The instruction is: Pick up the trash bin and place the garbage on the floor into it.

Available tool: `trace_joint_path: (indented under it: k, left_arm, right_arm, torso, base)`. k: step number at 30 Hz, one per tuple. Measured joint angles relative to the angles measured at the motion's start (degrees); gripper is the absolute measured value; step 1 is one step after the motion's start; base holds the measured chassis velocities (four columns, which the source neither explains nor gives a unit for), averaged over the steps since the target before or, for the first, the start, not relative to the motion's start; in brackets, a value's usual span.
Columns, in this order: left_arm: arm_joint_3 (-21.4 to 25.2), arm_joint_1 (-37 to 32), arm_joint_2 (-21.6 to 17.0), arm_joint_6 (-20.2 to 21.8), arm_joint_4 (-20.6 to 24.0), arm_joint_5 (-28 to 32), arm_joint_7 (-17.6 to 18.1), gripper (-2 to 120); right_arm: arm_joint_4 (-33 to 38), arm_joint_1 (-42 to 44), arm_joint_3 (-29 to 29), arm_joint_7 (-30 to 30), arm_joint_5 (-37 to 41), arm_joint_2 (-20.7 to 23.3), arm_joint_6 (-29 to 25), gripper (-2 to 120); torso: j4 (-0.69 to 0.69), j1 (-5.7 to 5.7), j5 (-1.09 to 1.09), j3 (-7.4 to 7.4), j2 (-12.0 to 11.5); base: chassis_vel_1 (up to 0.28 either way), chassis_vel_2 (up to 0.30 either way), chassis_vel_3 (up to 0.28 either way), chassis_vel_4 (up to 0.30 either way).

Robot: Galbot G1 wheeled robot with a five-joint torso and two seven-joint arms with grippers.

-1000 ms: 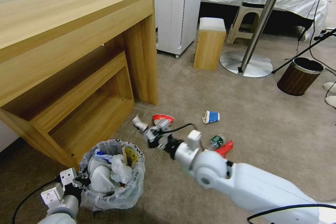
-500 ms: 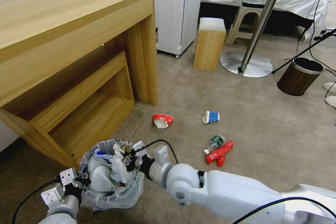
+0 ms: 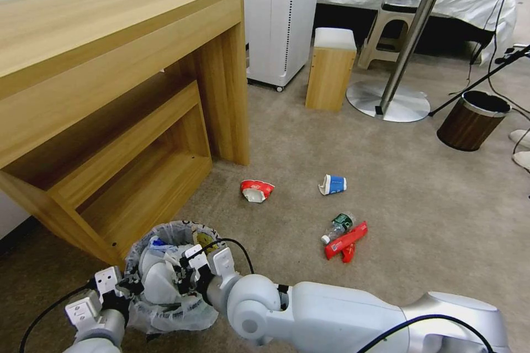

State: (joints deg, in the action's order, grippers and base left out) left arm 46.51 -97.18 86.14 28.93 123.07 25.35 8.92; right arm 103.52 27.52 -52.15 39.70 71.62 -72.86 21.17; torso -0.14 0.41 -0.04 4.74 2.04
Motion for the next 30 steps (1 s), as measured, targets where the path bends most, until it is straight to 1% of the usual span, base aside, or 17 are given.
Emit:
trace_joint_path:
  k: [5, 15, 17, 18, 19, 20, 21, 22, 25, 26, 28, 29, 30]
  left_arm:
    - [0.08, -0.48, 0.02, -0.21, 0.35, -0.05, -0.16, 1]
    - [0.09, -1.08, 0.41, -0.88, 0.36, -0.72, -0.69, 1]
    - [0.09, -1.33, 0.49, -1.02, 0.40, -0.90, -0.78, 1]
    - [0.09, -1.33, 0.49, -1.02, 0.40, -0.90, -0.78, 1]
    - [0.09, -1.41, 0.54, -1.04, 0.45, -0.97, -0.83, 1]
    - [0.09, -1.47, 0.58, -1.05, 0.51, -1.02, -0.87, 1]
    - [0.09, -1.50, 0.66, -1.05, 0.59, -1.11, -0.93, 1]
    - [0.09, -1.50, 0.66, -1.05, 0.59, -1.11, -0.93, 1]
    - [-0.01, -1.47, 0.91, -1.06, 0.62, -1.41, -1.01, 1]
    - [-0.01, -1.47, 0.91, -1.06, 0.62, -1.41, -1.01, 1]
    - [-0.07, -1.17, 1.05, -1.06, 0.62, -1.61, -1.01, 1]
    - [-0.07, -1.17, 1.05, -1.06, 0.62, -1.61, -1.01, 1]
    - [-0.11, -1.11, 1.10, -1.05, 0.62, -1.67, -1.02, 1]
  right_arm:
    - [-1.52, 0.65, 0.08, 2.37, 0.19, -1.40, 2.03, 0]
    - [-3.25, 1.54, 0.30, 3.76, -0.83, -2.31, 2.93, 0]
    - [-3.18, 1.79, 0.70, 3.89, -1.07, -2.34, 3.01, 10]
    - [-3.18, 1.79, 0.70, 3.89, -1.07, -2.34, 3.01, 10]
    - [-2.94, 1.88, 0.96, 3.86, -1.37, -2.30, 2.99, 15]
    - [-2.61, 1.94, 1.25, 3.86, -1.48, -2.24, 2.96, 17]
    - [-2.14, 1.99, 1.66, 3.83, -1.54, -2.12, 2.96, 23]
    - [-2.14, 1.99, 1.66, 3.83, -1.54, -2.12, 2.96, 23]
    - [-0.07, 2.13, 3.06, 3.64, -1.85, -1.22, 3.04, 39]
    - [-0.07, 2.13, 3.06, 3.64, -1.85, -1.22, 3.04, 39]
    - [1.59, 2.32, 3.84, 3.65, -1.98, -0.25, 3.50, 50]
    - [1.59, 2.32, 3.84, 3.65, -1.98, -0.25, 3.50, 50]
    - [1.99, 2.42, 4.00, 3.65, -2.32, 0.08, 3.58, 56]
  torso:
    - [0.00, 0.00, 0.00, 0.00, 0.00]
    - [0.00, 0.00, 0.00, 0.00, 0.00]
    - [0.00, 0.00, 0.01, 0.00, 0.00]
    - [0.00, 0.00, 0.01, 0.00, 0.00]
    - [0.00, 0.00, 0.00, 0.00, 0.00]
    - [0.00, 0.00, 0.01, 0.00, 0.00]
    - [0.00, 0.00, 0.01, 0.00, 0.00]
    - [0.00, 0.00, 0.01, 0.00, 0.00]
    - [0.00, 0.00, 0.01, 0.00, 0.00]
    - [0.00, 0.00, 0.01, 0.00, 0.00]
    - [0.00, 0.00, 0.01, 0.00, 0.00]
    - [0.00, 0.00, 0.01, 0.00, 0.00]
    - [0.00, 0.00, 0.01, 0.00, 0.00]
  base:
    - [0.000, 0.000, 0.000, 0.000]
    - [0.000, 0.000, 0.000, 0.000]
    - [0.000, 0.000, 0.000, 0.000]
    - [0.000, 0.000, 0.000, 0.000]
    - [0.000, 0.000, 0.000, 0.000]
    - [0.000, 0.000, 0.000, 0.000]
    - [0.000, 0.000, 0.000, 0.000]
    - [0.000, 0.000, 0.000, 0.000]
    - [0.000, 0.000, 0.000, 0.000]
    - [0.000, 0.000, 0.000, 0.000]
    - [0.000, 0.000, 0.000, 0.000]
    - [0.000, 0.000, 0.000, 0.000]
    - [0.000, 0.000, 0.000, 0.000]
